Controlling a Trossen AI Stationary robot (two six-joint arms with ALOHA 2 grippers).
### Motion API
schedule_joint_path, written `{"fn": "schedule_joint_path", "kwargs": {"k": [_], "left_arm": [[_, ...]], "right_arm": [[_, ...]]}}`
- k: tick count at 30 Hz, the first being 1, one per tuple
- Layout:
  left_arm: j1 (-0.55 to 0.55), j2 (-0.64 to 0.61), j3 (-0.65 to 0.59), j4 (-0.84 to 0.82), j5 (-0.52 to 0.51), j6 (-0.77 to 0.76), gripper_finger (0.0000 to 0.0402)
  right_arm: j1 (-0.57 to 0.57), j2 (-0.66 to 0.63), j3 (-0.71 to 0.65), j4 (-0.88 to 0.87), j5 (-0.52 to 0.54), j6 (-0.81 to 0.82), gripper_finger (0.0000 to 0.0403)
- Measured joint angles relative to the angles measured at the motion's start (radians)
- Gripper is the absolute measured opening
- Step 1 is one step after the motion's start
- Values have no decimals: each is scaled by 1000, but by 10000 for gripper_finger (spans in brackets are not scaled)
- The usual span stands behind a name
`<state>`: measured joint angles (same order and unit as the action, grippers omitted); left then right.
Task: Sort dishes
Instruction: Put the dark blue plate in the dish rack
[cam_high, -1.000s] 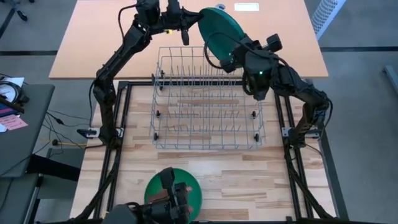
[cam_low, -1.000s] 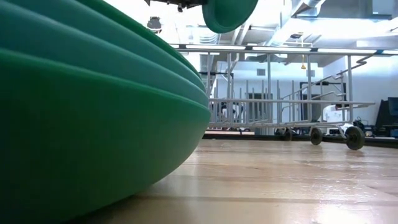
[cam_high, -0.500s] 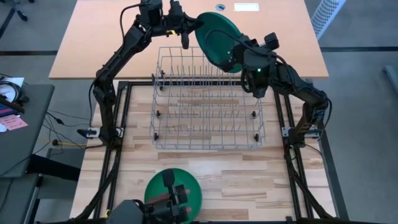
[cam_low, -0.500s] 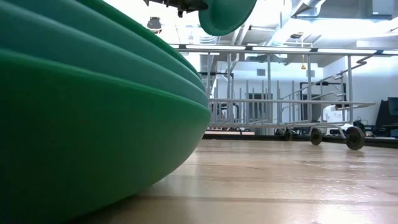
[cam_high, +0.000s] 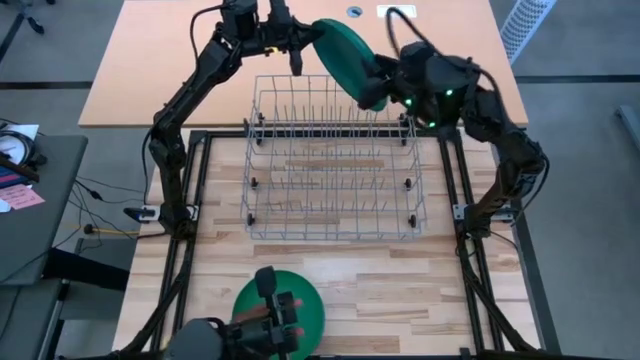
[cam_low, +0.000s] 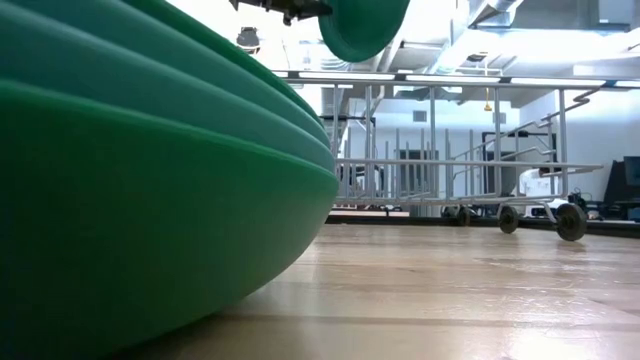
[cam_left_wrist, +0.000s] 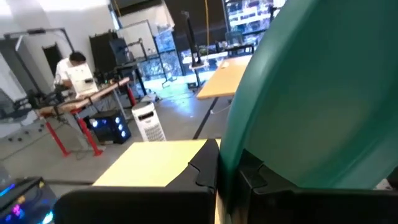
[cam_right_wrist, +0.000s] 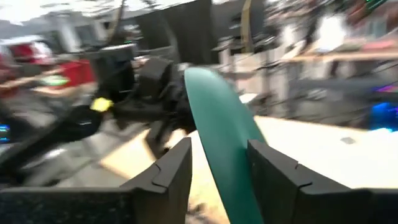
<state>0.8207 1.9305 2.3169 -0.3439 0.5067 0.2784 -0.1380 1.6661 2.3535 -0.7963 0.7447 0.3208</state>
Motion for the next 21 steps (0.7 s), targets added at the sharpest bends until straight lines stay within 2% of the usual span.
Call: {"fn": "schedule_joint_path", "kwargs": {"k": [2,5,10,12,14,17,21], "left_arm": [[2,0,0,14,7,-6,2],[5,-2,-1,29,-4,11,1],[0,-40,-1,140,-142,153,1],[-1,-52,0,218,-196,225,1],[-1,-57,0,298,-214,298,1],[-6,-59,0,445,-249,331,1],[-26,-65,0,588,-350,341,2]], "right_arm": [[-11,-5,2,-6,-40,40,169],[-19,-15,0,-16,-46,100,173],[-20,-52,-1,-3,-53,267,173],[-32,-75,-1,-13,-68,390,173],[-54,-95,0,-16,-115,516,173],[-91,-113,0,-9,-195,655,173],[-133,-107,0,79,-379,678,173]]}}
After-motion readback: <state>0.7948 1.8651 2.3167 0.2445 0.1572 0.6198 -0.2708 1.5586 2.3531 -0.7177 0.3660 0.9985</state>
